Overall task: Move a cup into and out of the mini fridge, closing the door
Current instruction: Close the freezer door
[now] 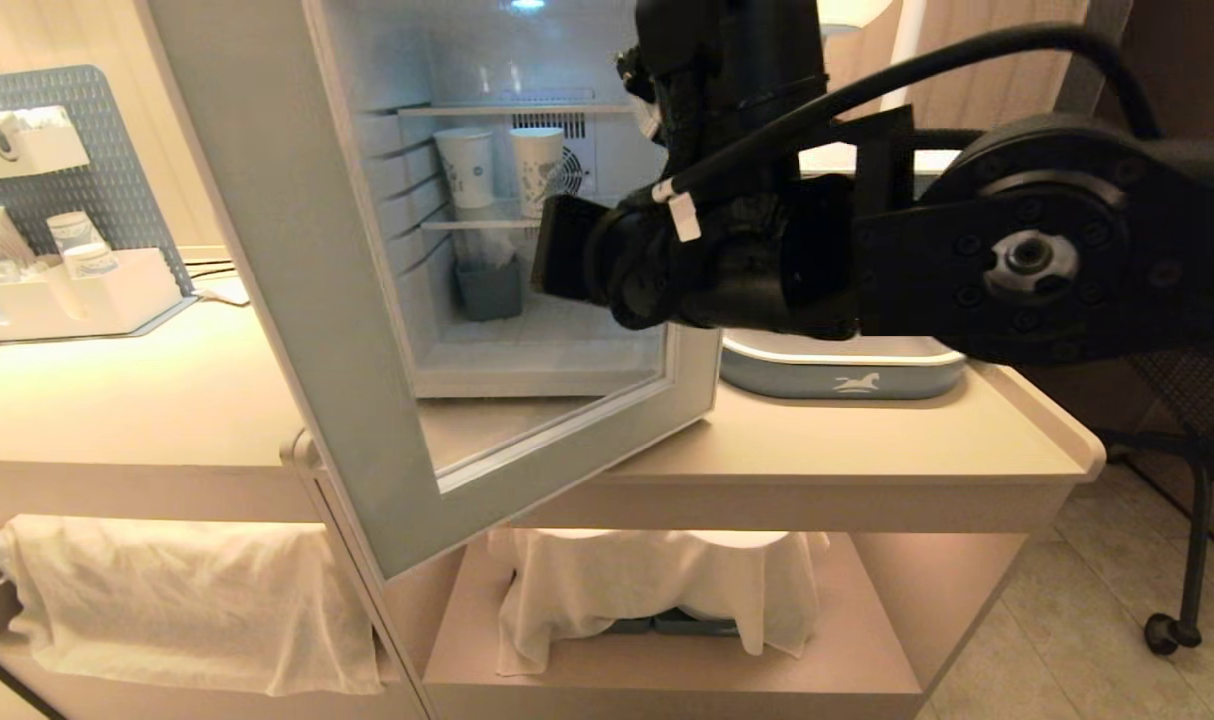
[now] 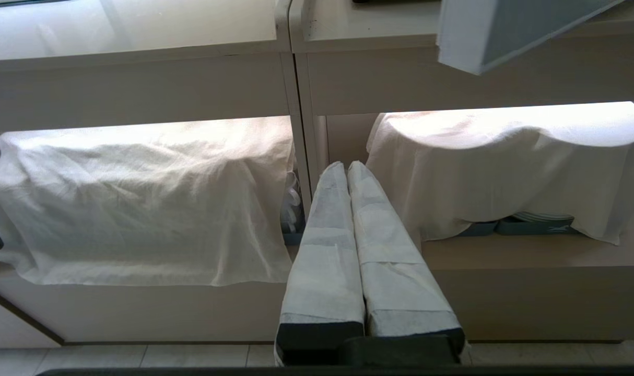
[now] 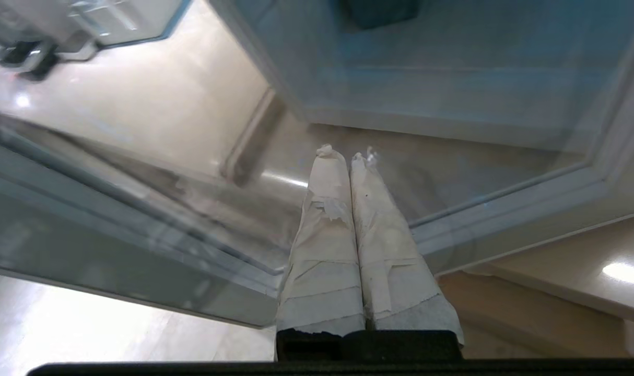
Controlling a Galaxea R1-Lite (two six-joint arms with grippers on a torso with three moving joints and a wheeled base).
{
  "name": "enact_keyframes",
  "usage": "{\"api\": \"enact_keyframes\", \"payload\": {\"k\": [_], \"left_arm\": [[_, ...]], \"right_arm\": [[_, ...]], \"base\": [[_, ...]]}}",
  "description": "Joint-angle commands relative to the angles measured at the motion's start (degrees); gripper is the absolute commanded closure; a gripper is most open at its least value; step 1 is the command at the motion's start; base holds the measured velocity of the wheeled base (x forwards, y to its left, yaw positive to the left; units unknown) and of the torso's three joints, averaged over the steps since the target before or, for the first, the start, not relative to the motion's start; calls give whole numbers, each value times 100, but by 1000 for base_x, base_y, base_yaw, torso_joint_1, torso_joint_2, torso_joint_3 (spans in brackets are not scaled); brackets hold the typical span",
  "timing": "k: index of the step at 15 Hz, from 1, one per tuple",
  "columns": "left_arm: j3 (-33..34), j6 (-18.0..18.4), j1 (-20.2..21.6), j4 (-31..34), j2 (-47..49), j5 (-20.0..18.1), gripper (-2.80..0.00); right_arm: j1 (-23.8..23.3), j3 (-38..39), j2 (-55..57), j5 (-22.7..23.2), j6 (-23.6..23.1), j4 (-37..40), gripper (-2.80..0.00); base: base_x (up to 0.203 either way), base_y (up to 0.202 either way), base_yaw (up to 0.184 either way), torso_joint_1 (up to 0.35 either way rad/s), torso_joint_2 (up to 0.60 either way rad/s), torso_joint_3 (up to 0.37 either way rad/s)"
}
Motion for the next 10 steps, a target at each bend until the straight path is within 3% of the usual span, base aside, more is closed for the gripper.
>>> {"api": "enact_keyframes", "payload": {"k": [1,5,10], "left_arm": [[7,-1,-1,0,-2,3,0],[9,4,-1,0,-2,3,0],[0,5,-1,0,-2,3,0]], "right_arm": [[-103,-2,237,-287,0,-34,0],[-286,-2,608,-510,-691,-923,0],[-542,-2,932,-513,-785,-1220,0]], "base": [[0,0,0,0,0,0],[0,0,0,0,0,0],[0,0,0,0,0,0]]}}
